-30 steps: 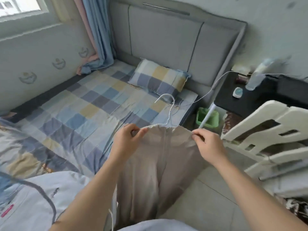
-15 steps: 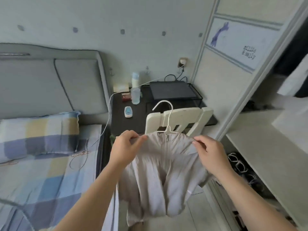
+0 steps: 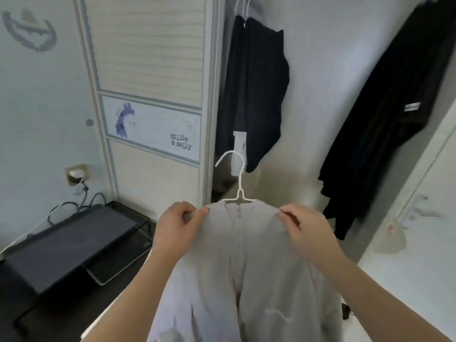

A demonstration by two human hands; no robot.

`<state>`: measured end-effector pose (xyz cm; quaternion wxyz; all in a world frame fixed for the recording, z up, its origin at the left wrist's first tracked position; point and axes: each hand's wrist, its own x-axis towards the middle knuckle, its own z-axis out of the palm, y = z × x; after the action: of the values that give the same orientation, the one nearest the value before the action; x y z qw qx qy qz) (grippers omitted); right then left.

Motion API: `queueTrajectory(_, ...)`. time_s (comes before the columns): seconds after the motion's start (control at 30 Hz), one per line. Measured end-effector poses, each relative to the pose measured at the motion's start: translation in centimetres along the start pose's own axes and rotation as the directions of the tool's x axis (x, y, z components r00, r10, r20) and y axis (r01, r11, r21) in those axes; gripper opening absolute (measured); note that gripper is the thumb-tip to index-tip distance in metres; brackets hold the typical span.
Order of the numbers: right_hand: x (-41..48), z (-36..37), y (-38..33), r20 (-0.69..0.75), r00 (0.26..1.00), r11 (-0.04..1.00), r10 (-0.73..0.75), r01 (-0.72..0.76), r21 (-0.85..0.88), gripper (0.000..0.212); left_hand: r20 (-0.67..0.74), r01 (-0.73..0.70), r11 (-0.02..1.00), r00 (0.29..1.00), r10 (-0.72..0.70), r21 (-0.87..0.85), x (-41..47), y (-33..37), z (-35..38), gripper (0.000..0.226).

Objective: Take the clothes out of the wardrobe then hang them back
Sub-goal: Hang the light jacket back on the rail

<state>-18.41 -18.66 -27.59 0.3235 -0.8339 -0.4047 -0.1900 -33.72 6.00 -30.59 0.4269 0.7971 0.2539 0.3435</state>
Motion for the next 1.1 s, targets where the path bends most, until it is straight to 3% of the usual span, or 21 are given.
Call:
queueTrajectory(0.27,10.6,-10.1,3.1,-0.244,0.970,0.973,0.008,-0.064,-0.221,0.011,-0.020,-0.298,0.942,0.954,0.299,-0.151,14.9,11.6,8.3,0.032)
queueTrajectory(0.53,21.2,-20.1,5.5,-0.308,0.951,0.949,0.036,-0.129,-0.287,0.012,-0.068,-0.495,0.850,0.868,0.491,-0.181,27.3,24.0,14.0,0.030)
queueTrajectory(0.77,28.8,-27.1,5.6,-0.351,0.935,0.942,0.042,-0.155,-0.299,0.012,-0.151,-0.569,0.791,0.822,0.549,-0.224,36.5,34.0,17.5,0.037)
queueTrajectory(1.1,37.5,-33.5,3.1,-0.432,0.894,0.936,0.123,-0.249,-0.250,0.019,-0.210,-0.572,0.751,0.820,0.533,-0.331,49.4,45.0,23.3,0.034)
